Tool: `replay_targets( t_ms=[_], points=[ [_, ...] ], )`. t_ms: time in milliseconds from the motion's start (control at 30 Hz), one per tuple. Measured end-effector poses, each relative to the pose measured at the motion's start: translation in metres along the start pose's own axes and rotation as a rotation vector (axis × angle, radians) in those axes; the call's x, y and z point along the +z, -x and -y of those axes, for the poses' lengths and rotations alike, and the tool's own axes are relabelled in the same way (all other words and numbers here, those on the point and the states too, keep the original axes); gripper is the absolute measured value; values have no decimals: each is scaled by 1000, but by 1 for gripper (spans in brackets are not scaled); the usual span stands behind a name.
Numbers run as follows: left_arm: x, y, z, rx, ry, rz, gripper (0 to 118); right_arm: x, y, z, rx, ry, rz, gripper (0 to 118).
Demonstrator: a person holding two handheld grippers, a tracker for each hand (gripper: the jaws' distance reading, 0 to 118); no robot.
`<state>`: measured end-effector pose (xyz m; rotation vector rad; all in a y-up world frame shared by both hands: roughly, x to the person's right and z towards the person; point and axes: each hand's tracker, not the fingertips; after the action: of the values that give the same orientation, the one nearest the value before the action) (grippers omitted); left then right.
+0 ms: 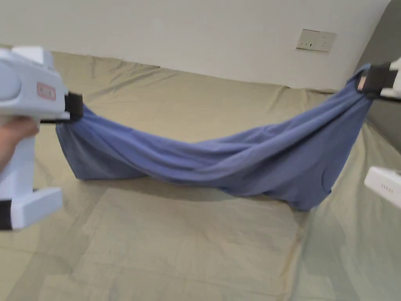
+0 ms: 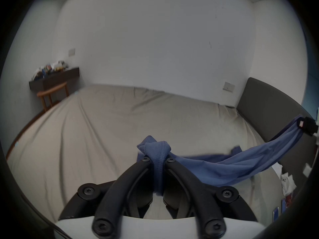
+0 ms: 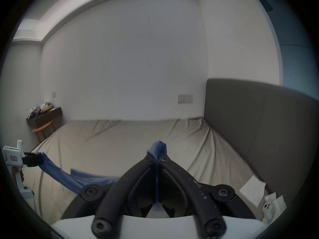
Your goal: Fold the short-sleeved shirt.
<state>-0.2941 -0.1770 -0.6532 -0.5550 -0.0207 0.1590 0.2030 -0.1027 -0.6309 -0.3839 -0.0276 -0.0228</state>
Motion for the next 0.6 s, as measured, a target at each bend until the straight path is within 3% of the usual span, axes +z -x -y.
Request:
replay_targets(
  t_ms=[100, 267, 600],
  points=[
    [14, 24, 51, 55, 56, 14, 7, 18, -5, 51, 31, 55, -32, 3],
    [47, 49, 122, 80, 81, -9, 7, 67, -11, 133, -27, 153, -108, 3],
    [92, 51, 198, 39, 180, -5, 7, 148, -23, 239, -73, 284, -94, 3]
  ],
)
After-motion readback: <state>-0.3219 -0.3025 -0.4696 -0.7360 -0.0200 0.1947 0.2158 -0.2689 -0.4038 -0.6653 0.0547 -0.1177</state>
